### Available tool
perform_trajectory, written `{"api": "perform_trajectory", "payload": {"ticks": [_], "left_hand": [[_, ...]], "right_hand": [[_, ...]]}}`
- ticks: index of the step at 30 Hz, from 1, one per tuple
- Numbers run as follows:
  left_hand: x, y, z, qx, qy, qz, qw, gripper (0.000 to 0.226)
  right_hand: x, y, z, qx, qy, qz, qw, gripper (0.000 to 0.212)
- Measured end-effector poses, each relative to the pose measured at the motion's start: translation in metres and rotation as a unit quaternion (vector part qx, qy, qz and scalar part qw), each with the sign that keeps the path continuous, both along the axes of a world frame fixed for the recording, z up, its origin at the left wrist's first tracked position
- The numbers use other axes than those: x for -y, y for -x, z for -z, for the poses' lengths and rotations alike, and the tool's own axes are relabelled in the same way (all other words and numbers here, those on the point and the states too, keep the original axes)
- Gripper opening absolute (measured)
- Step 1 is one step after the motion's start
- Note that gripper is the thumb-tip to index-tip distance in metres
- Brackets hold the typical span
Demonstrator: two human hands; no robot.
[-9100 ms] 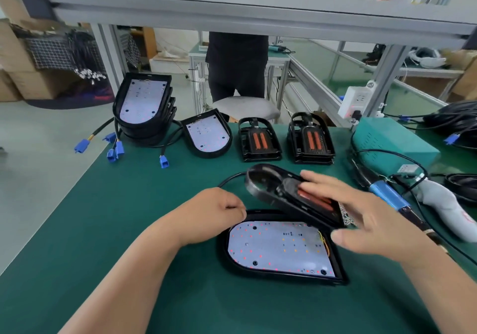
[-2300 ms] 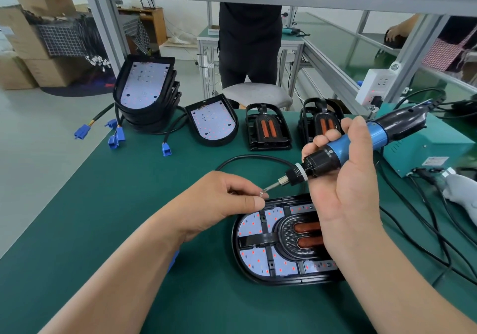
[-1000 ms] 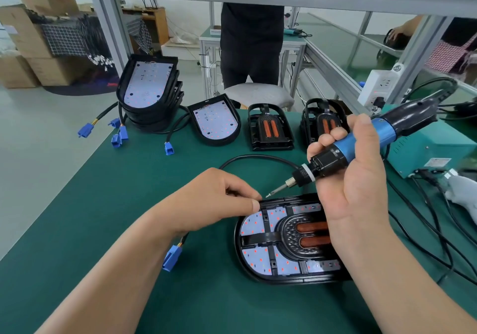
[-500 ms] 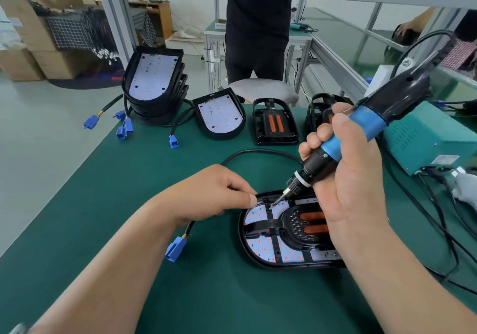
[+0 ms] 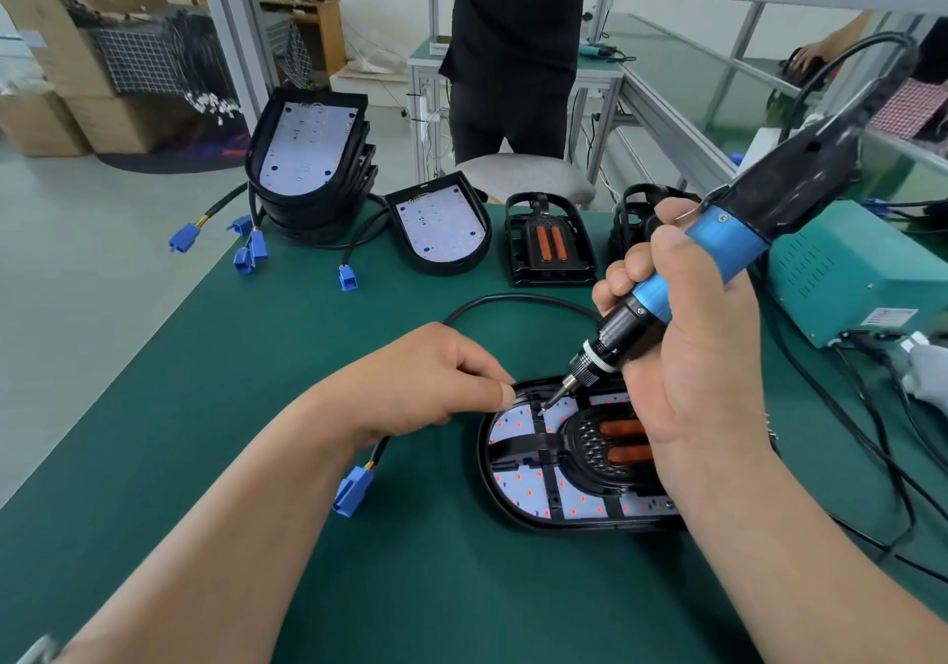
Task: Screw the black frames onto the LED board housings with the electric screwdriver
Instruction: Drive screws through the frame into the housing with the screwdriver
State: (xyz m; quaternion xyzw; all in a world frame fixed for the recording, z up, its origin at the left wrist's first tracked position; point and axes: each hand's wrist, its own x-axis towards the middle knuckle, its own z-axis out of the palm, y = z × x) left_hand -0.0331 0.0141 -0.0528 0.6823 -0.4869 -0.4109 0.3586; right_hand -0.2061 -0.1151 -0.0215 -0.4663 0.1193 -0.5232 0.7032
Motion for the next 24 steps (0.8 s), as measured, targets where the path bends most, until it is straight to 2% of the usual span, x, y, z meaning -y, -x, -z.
{"api": "perform_trajectory", "payload": {"ticks": [7, 13, 24], "left_hand": [[0.001, 0.001, 0.000, -0.009, -0.001, 0.005, 1.000, 0.015], [0.001, 0.001, 0.002, -0.008, -0.002, -0.001, 1.000, 0.022], [0.003, 0.003, 0.003, 0.012, 0.004, -0.009, 1.000, 0.011]], "right_hand": [[0.000, 0.000, 0.001, -0.016, 0.023, 0.012, 1.000, 0.017], [-0.003, -0.001, 0.000, -0.033, 0.050, -0.021, 0.998, 0.034], [-0.012, -0.003, -0.003, -0.074, 0.136, -0.057, 0.986, 0.026]]}}
